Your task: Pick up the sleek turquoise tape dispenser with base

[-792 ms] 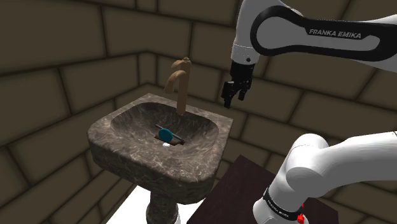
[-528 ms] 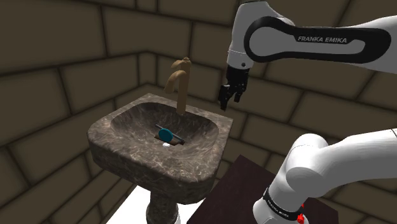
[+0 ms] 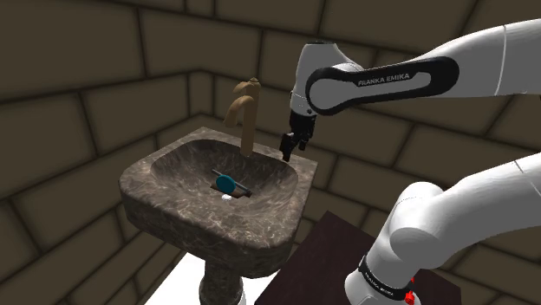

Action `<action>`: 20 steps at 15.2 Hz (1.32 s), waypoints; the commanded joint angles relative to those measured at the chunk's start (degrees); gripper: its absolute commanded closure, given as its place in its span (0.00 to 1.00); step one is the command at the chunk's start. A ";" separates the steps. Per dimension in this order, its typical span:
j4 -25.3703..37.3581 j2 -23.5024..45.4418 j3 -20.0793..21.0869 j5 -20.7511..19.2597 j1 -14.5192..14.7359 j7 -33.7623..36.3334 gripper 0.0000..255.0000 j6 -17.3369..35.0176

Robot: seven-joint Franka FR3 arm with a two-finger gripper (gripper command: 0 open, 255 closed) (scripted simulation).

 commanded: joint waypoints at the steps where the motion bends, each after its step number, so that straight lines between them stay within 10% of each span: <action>1: -0.02 4.38 -1.00 -0.45 0.06 -1.54 0.00 5.37; 20: 16.26 47.42 -4.09 7.17 0.80 -20.15 0.00 38.75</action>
